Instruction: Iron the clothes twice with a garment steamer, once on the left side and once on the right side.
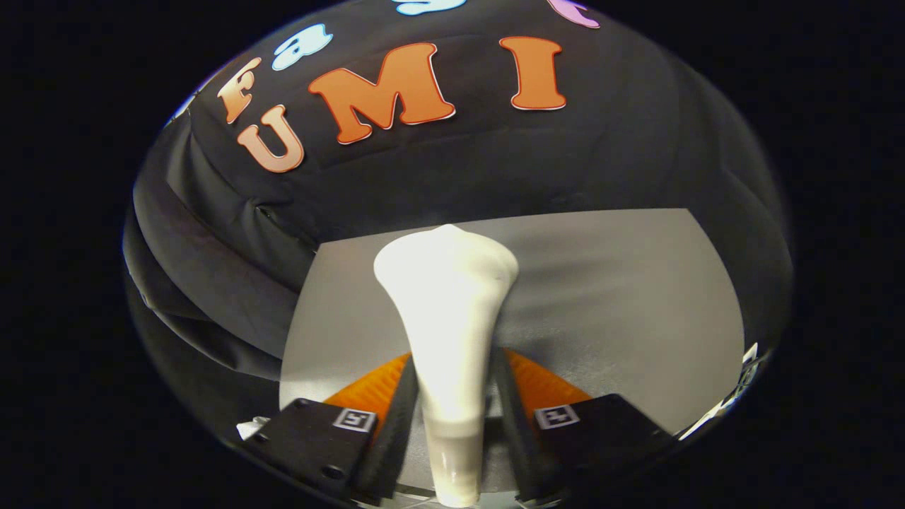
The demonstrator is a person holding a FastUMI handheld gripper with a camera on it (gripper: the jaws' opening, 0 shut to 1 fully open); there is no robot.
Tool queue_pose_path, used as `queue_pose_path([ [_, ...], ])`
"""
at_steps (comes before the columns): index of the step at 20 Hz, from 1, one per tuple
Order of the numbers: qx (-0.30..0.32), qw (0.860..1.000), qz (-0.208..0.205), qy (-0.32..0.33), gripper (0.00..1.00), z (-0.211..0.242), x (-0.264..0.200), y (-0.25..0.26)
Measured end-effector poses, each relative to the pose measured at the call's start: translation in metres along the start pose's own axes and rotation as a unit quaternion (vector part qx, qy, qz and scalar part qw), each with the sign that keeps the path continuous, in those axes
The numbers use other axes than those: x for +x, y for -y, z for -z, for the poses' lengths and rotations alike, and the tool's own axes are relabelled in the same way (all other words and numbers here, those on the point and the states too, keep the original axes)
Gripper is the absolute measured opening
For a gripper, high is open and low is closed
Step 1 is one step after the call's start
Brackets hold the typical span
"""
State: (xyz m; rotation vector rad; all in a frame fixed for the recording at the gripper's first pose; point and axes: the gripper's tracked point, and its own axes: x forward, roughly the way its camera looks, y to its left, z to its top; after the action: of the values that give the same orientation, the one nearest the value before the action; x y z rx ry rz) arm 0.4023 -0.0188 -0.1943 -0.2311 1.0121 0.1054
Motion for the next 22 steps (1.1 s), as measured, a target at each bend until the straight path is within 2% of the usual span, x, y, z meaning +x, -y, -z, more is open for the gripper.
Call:
queue_pose_path([
  [6, 0.005, 1.000, 0.007, 0.014, 0.50, -0.006, 0.004, 0.002],
  [9, -0.001, 0.999, 0.019, 0.041, 0.45, -0.010, -0.003, 0.008],
  [10, -0.002, 0.998, 0.017, 0.056, 0.40, -0.015, -0.008, 0.006],
  [17, -0.016, 0.984, 0.026, 0.174, 0.40, -0.030, -0.061, -0.001],
  [22, -0.024, 0.971, 0.031, 0.236, 0.40, -0.020, -0.108, -0.006],
])
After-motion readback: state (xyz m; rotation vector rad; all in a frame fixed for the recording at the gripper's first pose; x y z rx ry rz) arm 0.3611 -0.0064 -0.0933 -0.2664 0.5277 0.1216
